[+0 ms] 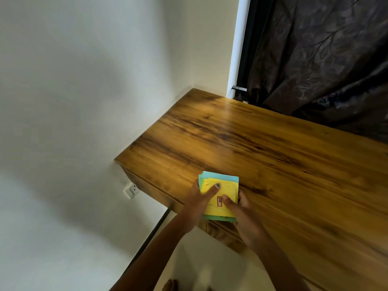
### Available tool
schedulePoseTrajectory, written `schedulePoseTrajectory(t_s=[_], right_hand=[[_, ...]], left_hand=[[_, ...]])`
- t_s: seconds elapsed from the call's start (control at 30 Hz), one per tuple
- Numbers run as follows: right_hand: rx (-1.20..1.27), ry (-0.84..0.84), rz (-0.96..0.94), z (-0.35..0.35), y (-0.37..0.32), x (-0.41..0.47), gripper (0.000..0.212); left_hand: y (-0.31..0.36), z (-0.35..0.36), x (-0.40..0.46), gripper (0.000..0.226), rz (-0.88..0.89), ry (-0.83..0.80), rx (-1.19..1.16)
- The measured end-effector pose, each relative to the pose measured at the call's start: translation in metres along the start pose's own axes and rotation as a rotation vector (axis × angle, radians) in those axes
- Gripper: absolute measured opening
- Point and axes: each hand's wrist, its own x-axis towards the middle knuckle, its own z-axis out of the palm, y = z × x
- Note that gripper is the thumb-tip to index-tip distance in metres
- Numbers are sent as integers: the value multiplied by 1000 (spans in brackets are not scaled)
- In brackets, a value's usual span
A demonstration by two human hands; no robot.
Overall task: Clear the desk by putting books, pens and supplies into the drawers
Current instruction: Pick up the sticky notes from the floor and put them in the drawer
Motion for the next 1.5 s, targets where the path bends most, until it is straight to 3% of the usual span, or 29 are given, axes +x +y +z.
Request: schedulePoseTrajectory(t_s=[0.1, 0.2, 0.3, 0.37, 0.47, 0.53, 0.73, 0.97, 1.1, 1.3, 1.5], right_hand=[[-11, 39, -1, -1, -1, 6, 29], [10, 129, -14, 0, -1, 11, 29], [24, 207, -25, -1, 2, 15, 22], [26, 238, -26, -1, 3, 15, 19], [4, 283, -27, 3, 7, 14, 20], [-17, 307, -29, 5, 10, 11, 20], [-35, 357, -12, 11, 24, -4, 23], [-10, 387, 2, 21, 40, -25, 32], [25, 383, 5, 28, 50, -36, 37], [9, 375, 10, 42, 65, -47, 39], [-60, 316, 37, 62, 72, -44, 43]], left_hand=[[-5, -1, -2, 18, 81, 69, 88], [-25, -15, 1, 20, 200, 452, 38], [-44, -42, 11, 27, -65, 836, -78], [-61, -59, 18, 39, -382, 777, -211], [-91, -75, 35, 63, -665, 573, -500], [-104, -77, 43, 73, -649, 450, -654], [-123, -92, 66, 91, -633, 318, -775], [-139, -109, 71, 77, -636, 178, -848], [-137, -116, 64, 70, -638, 209, -870], [-174, -140, 44, 87, -683, 194, -817], [-190, -173, 6, 86, -734, 283, -686]])
